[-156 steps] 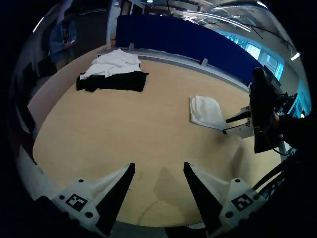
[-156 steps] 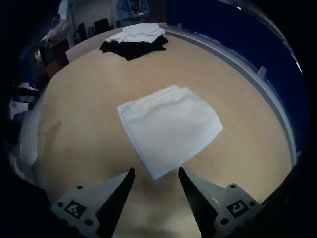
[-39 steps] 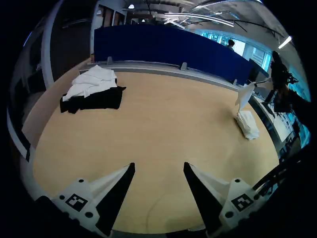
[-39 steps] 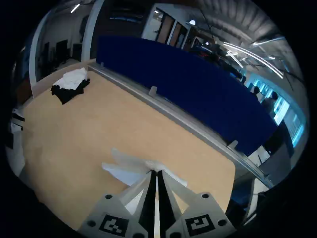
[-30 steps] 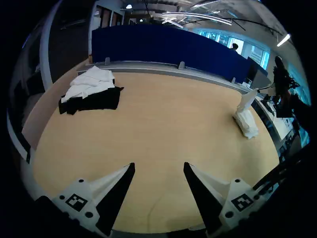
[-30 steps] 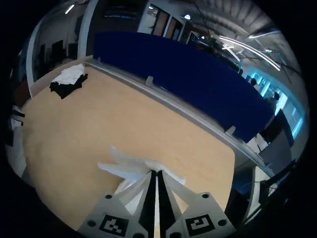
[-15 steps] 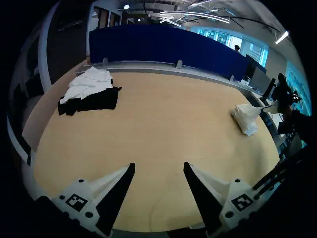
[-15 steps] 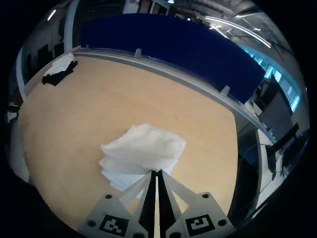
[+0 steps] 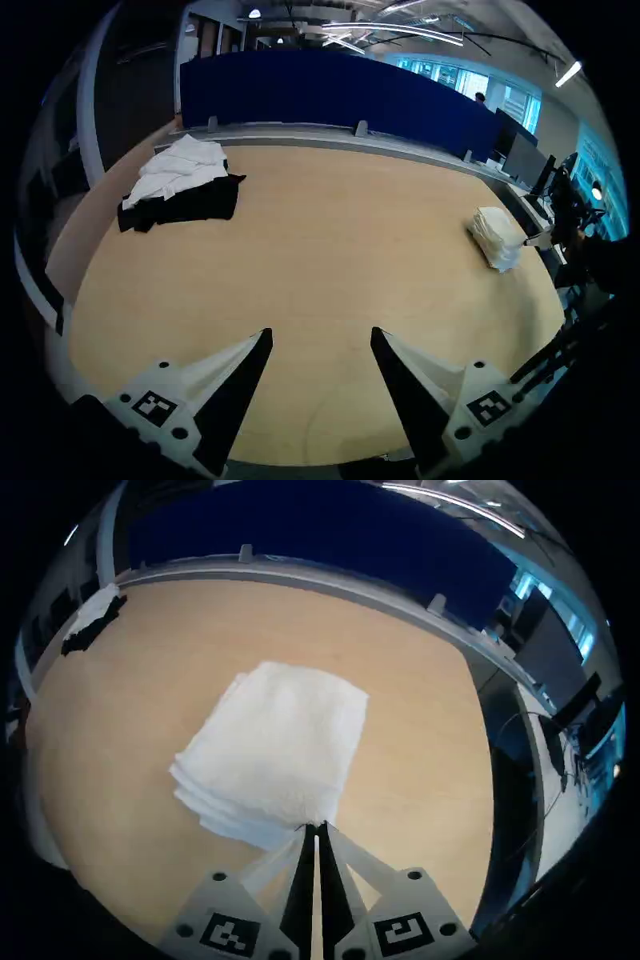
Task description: Fold towel
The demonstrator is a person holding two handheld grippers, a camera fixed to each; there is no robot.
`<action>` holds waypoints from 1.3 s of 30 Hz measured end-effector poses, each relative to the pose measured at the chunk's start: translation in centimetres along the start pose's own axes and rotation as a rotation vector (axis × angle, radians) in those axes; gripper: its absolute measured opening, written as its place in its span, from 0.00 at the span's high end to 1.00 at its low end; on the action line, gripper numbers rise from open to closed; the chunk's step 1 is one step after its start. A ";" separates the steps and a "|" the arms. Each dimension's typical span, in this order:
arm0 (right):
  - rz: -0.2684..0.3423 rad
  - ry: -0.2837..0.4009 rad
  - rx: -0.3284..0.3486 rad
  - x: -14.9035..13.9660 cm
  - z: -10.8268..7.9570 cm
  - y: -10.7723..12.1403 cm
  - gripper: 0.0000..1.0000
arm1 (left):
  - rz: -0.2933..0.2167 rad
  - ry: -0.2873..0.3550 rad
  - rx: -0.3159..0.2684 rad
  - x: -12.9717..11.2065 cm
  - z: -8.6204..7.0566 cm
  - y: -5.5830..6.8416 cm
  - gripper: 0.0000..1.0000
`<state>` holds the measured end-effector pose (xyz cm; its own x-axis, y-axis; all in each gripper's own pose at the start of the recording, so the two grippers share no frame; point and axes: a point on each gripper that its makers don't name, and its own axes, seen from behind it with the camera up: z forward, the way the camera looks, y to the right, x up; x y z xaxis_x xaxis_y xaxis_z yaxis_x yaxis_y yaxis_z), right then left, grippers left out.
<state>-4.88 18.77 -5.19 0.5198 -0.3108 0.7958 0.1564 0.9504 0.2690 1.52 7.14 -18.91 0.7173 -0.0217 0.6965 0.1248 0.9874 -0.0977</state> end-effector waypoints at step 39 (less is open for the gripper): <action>0.149 0.060 -0.064 -1.7 -1.4 -1.9 0.00 | -0.001 0.022 -0.011 0.7 -0.3 -0.7 0.09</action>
<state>-4.92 17.47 -7.78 0.5900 -0.1670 0.7899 0.1261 0.9854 0.1141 2.14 6.43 -18.63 0.7320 -0.0265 0.6807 0.1329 0.9856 -0.1046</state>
